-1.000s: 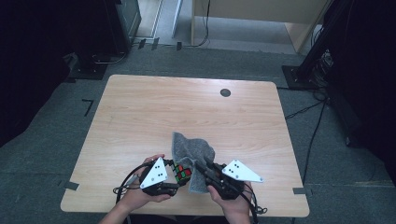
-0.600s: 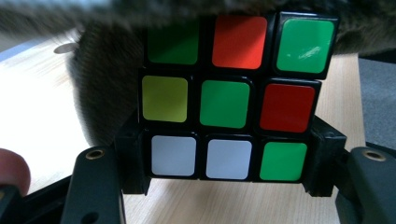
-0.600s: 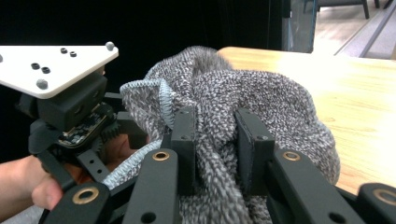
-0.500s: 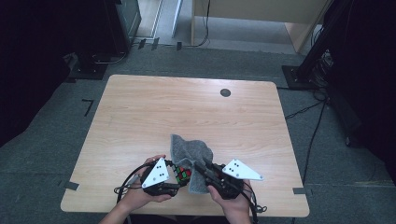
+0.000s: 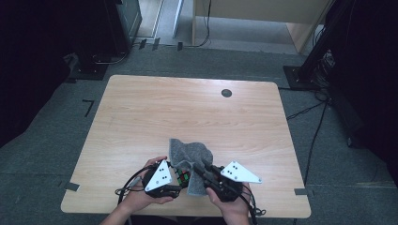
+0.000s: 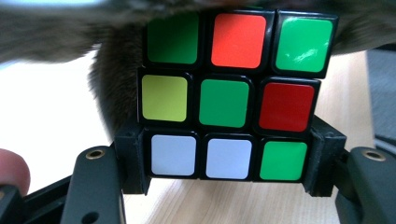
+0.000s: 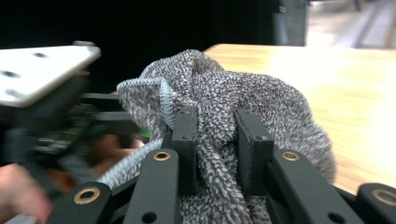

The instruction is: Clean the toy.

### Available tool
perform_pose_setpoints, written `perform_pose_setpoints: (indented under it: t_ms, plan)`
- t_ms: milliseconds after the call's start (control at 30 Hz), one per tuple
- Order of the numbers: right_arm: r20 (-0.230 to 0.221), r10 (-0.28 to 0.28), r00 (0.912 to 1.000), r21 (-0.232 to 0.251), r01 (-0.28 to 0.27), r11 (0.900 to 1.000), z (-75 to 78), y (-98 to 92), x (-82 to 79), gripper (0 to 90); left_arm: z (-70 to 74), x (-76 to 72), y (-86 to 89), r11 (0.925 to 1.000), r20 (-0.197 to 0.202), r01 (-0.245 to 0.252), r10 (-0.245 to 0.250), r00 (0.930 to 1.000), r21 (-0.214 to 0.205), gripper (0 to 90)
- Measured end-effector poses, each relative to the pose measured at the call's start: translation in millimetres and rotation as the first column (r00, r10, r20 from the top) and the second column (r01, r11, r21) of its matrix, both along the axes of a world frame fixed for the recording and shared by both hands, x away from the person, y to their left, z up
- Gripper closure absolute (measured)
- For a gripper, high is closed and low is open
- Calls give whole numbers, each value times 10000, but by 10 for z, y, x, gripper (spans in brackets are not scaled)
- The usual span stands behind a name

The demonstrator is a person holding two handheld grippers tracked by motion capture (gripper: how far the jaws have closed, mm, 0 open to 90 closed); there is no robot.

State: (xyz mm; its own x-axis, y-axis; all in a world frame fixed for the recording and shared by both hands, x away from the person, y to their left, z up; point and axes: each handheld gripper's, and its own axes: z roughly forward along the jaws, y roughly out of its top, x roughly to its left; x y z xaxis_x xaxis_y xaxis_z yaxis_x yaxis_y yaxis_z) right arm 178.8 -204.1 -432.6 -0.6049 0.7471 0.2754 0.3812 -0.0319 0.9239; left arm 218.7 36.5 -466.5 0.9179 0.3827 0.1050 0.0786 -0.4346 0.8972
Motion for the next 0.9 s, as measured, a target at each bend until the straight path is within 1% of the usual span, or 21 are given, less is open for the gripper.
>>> perform_pose_setpoints:
  t_ms: [33,67,100,133,167,200,233,267,300,367,400,433,467,500,533,633,700,733,800,867,900]
  plan:
    - [-185,-244,9995,58,245,9997,-18,-52,28,729,10,17,30,9999,-83,-43,41,10000,-167,340]
    - [-448,-593,9972,95,598,9982,-40,-121,63,732,17,31,47,9996,-120,-83,80,9999,-266,340]
    - [-593,-786,9951,10,788,9969,-49,-156,77,732,23,48,65,9992,-170,-138,132,9998,-382,341]
    - [-649,-935,9935,-36,935,9956,-56,-192,83,733,24,59,76,9989,-175,-215,208,9996,-412,341]
    - [-593,-964,9936,43,968,9953,-53,-214,78,732,17,66,78,9990,-167,-257,251,9995,-364,341]
    - [-538,-907,9944,165,917,9956,-35,-213,63,732,5,67,72,9993,-127,-289,286,9995,-244,341]
    - [-353,-784,9963,254,793,9965,-9,-193,43,732,-6,64,62,9995,-94,-302,300,9995,-137,340]
    - [-227,-614,9979,295,621,9976,15,-166,22,731,-24,58,41,9996,-53,-295,295,9995,19,341]
    - [14,-310,9995,320,310,9990,51,-104,-12,730,-33,48,22,9996,-24,-271,272,9996,96,340]
    - [335,138,9993,249,-146,9996,83,-9,-59,729,-29,26,-6,9999,8,-154,154,9999,54,340]
    - [412,334,9986,82,-338,9994,78,37,-66,728,-20,21,-5,9999,-1,-127,127,9999,-16,341]
    - [356,325,9988,-75,-323,9995,67,54,-67,727,-5,17,2,9999,-34,-101,101,9999,-82,341]
    - [372,249,9990,-138,-244,9996,41,53,-56,725,2,18,11,9999,-5,-129,129,9999,-90,340]
    - [304,150,9994,76,-152,9999,15,19,-34,725,8,22,28,9998,-23,-125,125,9999,-120,341]
    - [71,-74,9999,147,73,9999,-7,-25,-7,726,11,29,47,9997,-69,-134,132,9999,-226,341]
    - [-404,-815,9959,-103,812,9966,-62,-168,73,730,29,67,102,9975,-259,-175,157,9995,-692,341]
    - [-486,-963,9942,94,969,9953,-67,-225,80,730,31,75,104,9980,-169,-255,245,9996,-583,341]
    - [-395,-931,9949,173,939,9954,-54,-229,73,730,15,70,90,9990,-41,-300,299,9995,-326,340]
    - [-83,-647,9979,381,650,9972,9,-185,27,729,-23,55,48,9996,34,-291,291,9996,42,341]
    - [216,-125,9997,454,115,9989,70,-94,-30,728,-40,31,2,9998,25,-147,146,9999,118,341]
    - [353,180,9992,335,-192,9993,85,-31,-55,726,-35,15,-14,9999,59,-59,59,10000,96,341]
